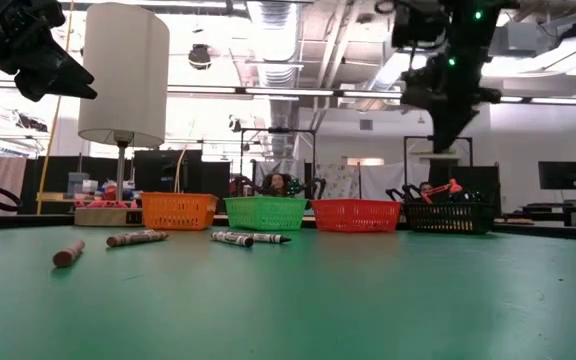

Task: Sort crayons
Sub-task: Put the yellow/green crayon into the black bin

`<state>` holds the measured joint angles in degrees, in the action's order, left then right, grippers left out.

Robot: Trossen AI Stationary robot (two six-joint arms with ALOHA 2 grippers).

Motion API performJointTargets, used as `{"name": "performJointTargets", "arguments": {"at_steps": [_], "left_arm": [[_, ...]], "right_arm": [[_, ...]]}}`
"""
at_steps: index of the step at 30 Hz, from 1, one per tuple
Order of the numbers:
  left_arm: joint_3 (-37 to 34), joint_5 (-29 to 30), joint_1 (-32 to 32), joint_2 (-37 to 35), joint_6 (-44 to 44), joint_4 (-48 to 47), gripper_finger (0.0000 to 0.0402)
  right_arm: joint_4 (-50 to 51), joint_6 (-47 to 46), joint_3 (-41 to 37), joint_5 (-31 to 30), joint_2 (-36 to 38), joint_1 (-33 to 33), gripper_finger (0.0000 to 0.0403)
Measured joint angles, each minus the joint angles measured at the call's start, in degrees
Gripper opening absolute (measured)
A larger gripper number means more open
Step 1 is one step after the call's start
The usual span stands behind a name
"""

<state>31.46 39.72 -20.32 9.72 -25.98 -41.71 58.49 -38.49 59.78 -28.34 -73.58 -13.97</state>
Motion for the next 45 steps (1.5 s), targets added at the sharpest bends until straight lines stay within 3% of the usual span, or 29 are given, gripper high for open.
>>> {"name": "performJointTargets", "arguments": {"at_steps": [12, 20, 26, 38, 45], "left_arm": [[0.00, 0.00, 0.00, 0.00, 0.00, 0.00, 0.0192], [0.00, 0.00, 0.00, 0.00, 0.00, 0.00, 0.0192], [0.00, 0.00, 0.00, 0.00, 0.00, 0.00, 0.0192], [0.00, 0.00, 0.00, 0.00, 0.00, 0.00, 0.0192], [0.00, 0.00, 0.00, 0.00, 0.00, 0.00, 0.0192]], "right_arm": [[-5.08, 10.77, -2.94, 3.47, 0.12, -17.29, 0.0000], [-5.37, 14.59, -2.94, 4.30, 0.11, -24.95, 0.0000], [-9.00, 15.00, -3.99, 4.60, 0.13, -27.47, 0.0000], [-23.74, 15.02, -14.86, 5.93, 0.06, -28.99, 0.0001], [-26.02, 15.00, -16.19, 5.64, -1.01, -30.11, 0.0031]]}}
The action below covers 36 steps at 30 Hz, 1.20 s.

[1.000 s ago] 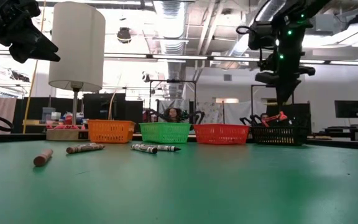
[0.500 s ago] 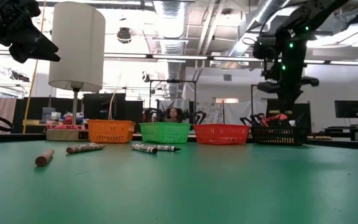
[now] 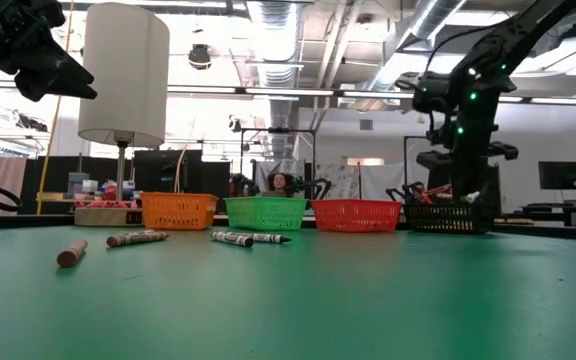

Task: Sort crayons
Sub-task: Put the yellow/green crayon into the black bin, then put the black crayon into the red bin

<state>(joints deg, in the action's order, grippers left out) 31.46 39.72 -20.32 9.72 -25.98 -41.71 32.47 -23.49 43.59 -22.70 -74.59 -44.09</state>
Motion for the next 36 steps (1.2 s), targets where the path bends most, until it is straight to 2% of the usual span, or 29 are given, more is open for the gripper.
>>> {"name": "performJointTargets", "arguments": {"at_steps": [12, 16, 21, 26, 29, 33, 36], "left_arm": [[0.00, 0.00, 0.00, 0.00, 0.00, 0.00, 0.0192], [0.00, 0.00, 0.00, 0.00, 0.00, 0.00, 0.0192], [0.00, 0.00, 0.00, 0.00, 0.00, 0.00, 0.0192], [0.00, 0.00, 0.00, 0.00, 0.00, 0.00, 0.0192], [0.00, 0.00, 0.00, 0.00, 0.00, 0.00, 0.0192], [0.00, 0.00, 0.00, 0.00, 0.00, 0.00, 0.0192], [0.00, 0.00, 0.00, 0.00, 0.00, 0.00, 0.0192]], "right_arm": [[-3.07, -0.11, -0.04, 0.07, -6.42, -0.42, 0.0067], [-4.85, 0.45, 0.00, 0.11, -4.55, 0.01, 0.0075], [-7.14, 1.53, 0.00, 0.31, 1.66, 2.25, 0.0076], [-9.39, 1.57, 0.04, 0.70, 9.27, 6.69, 0.0076], [-10.75, 1.51, 0.04, 3.61, 12.49, 10.48, 0.0076], [-14.15, 1.20, 0.04, 8.28, 13.62, 17.38, 0.0076], [-18.27, 0.95, 0.06, 9.31, 12.29, 23.81, 0.0076]]}}
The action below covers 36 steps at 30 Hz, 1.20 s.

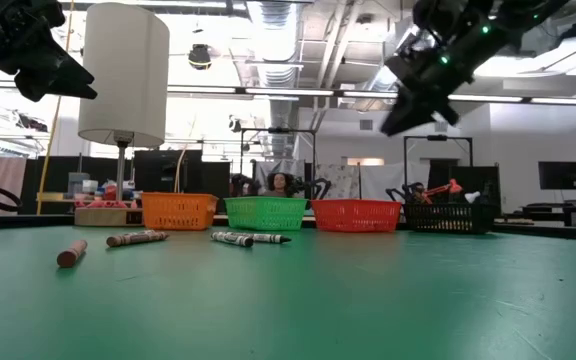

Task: Sort crayons
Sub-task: Put the black crayon into the red bin

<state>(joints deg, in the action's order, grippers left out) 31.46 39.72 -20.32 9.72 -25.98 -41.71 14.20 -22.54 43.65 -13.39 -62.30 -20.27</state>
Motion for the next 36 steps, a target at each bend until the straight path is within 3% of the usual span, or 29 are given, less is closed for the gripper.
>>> {"name": "performJointTargets", "arguments": {"at_steps": [9, 18, 28, 36], "left_arm": [[0.00, 0.00, 0.00, 0.00, 0.00, 0.00, 0.0192], [0.00, 0.00, 0.00, 0.00, 0.00, 0.00, 0.0192], [0.00, 0.00, 0.00, 0.00, 0.00, 0.00, 0.0192], [0.00, 0.00, 0.00, 0.00, 0.00, 0.00, 0.0192]], "right_arm": [[-16.09, 0.94, 0.08, 0.11, -12.36, 16.63, 0.0076], [-17.08, 4.07, 10.68, 0.00, -29.36, 22.76, 0.0076], [7.06, 7.06, 32.60, 1.30, -42.54, 24.38, 0.0084], [17.89, 11.51, 46.53, 1.88, -53.02, 26.01, 0.0131]]}}
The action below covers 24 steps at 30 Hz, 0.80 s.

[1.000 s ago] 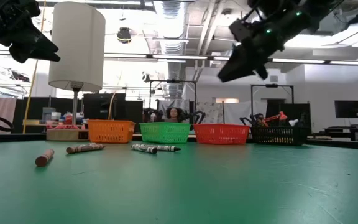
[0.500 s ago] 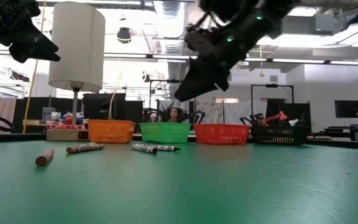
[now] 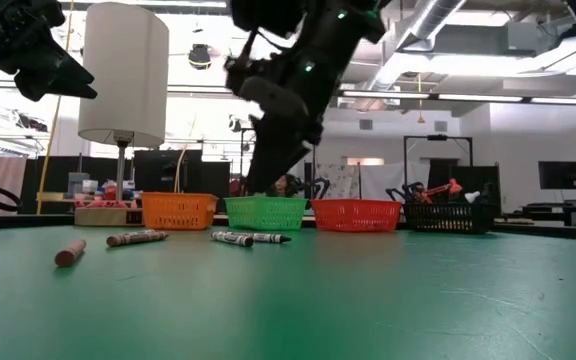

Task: Sort crayons
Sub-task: Put the black crayon into the red bin

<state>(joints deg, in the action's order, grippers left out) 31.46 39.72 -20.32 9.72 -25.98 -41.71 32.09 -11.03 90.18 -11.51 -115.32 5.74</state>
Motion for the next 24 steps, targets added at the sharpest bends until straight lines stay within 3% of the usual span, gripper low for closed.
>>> {"name": "performJointTargets", "arguments": {"at_steps": [7, 24], "left_arm": [[0.00, 0.00, 0.00, 0.00, 0.00, 0.00, 0.0192], [0.00, 0.00, 0.00, 0.00, 0.00, 0.00, 0.0192]], "right_arm": [[1.01, 0.00, 1.26, 2.65, -4.02, -0.14, 0.0167], [-0.92, 0.60, -0.88, 2.63, -4.09, -1.34, 0.0162]]}}
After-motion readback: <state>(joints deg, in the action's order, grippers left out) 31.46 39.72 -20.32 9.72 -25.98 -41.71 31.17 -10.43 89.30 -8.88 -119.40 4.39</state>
